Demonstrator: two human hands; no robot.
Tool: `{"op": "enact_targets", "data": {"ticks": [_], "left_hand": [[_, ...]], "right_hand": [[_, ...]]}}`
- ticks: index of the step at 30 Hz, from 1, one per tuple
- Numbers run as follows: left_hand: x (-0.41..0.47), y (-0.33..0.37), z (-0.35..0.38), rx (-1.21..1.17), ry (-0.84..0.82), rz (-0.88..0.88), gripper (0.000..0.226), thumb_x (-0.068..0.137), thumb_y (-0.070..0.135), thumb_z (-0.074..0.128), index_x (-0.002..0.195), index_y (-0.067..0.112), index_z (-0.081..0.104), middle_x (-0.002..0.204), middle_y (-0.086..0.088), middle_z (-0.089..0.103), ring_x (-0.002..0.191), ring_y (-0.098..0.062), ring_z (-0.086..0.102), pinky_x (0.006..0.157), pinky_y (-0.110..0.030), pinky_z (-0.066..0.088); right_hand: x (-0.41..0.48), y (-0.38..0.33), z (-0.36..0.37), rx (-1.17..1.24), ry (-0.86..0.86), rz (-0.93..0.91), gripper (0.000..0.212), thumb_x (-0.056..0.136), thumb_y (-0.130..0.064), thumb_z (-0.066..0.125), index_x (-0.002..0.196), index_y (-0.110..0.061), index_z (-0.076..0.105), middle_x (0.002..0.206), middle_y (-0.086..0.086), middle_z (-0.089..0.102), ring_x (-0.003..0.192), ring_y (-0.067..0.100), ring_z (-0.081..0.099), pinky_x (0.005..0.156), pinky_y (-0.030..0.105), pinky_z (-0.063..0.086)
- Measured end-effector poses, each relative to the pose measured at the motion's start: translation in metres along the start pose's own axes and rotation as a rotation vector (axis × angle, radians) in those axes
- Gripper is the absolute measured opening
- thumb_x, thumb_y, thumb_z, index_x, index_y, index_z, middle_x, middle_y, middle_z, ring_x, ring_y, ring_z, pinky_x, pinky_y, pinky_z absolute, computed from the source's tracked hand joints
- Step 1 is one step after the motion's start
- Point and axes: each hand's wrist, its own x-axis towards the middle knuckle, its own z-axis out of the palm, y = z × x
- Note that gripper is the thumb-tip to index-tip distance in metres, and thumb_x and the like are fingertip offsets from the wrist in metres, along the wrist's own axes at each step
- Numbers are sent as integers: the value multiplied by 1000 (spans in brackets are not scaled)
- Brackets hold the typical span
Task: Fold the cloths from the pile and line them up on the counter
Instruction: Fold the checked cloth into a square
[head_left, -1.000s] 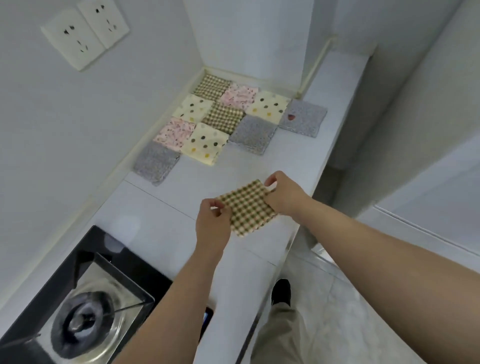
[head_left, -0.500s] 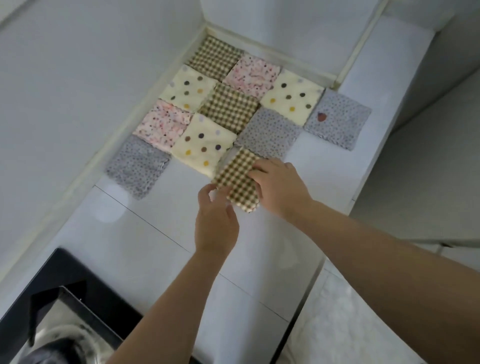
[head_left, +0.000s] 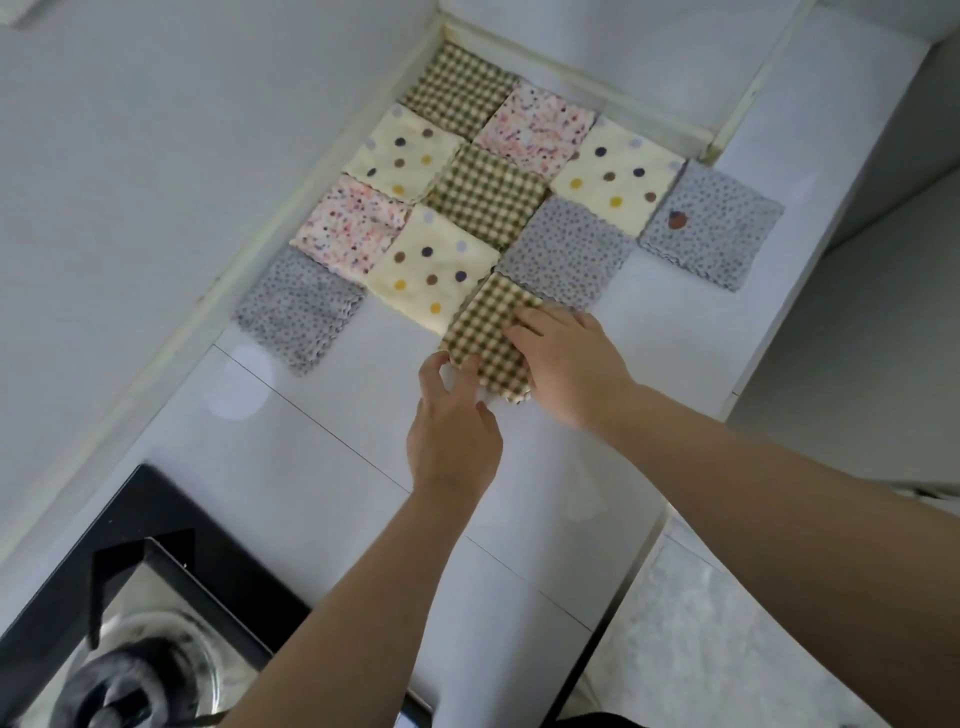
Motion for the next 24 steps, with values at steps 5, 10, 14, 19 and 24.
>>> {"op": "enact_targets", "data": {"ticks": [5,10,14,19,24], "left_hand": [[-28,-5,-9,4,32,4,37,94,19,58,131,22,53,149,5,29,78,-20,64,61,-30,44],[-67,1,-19,-52,46,13,30,94,19,58,124,22,57,144,8,34,80,-17,63,62,-29,43],[-109,9,-21,-100,66,53,27,95,19,57,121,23,56,142,8,36,80,-12,56,65,-27,42],[-186,9,-22,-159,82,116,24,96,20,56,119,25,56,138,10,38,81,-10,56,69,-24,40],[-302,-12,-30,-241,134,193,22,94,16,57,115,22,58,132,8,44,79,-13,59,73,-28,48]], "right_hand": [[-29,-9,-14,3,10,8,49,90,-11,57,138,-11,52,150,10,43,137,30,40,107,44,32],[-85,-25,-15,134,48,80,41,92,-3,45,130,-12,59,133,6,56,122,28,49,98,40,42],[-139,-34,-7,182,11,163,51,97,-5,39,145,-20,45,148,0,45,132,22,42,109,36,36],[-224,-61,4,234,62,268,53,96,-4,40,144,-26,47,147,-3,47,131,20,46,109,39,41],[-333,-114,25,276,146,287,49,98,-5,39,140,-26,51,145,-2,51,131,20,48,107,41,44]]}}
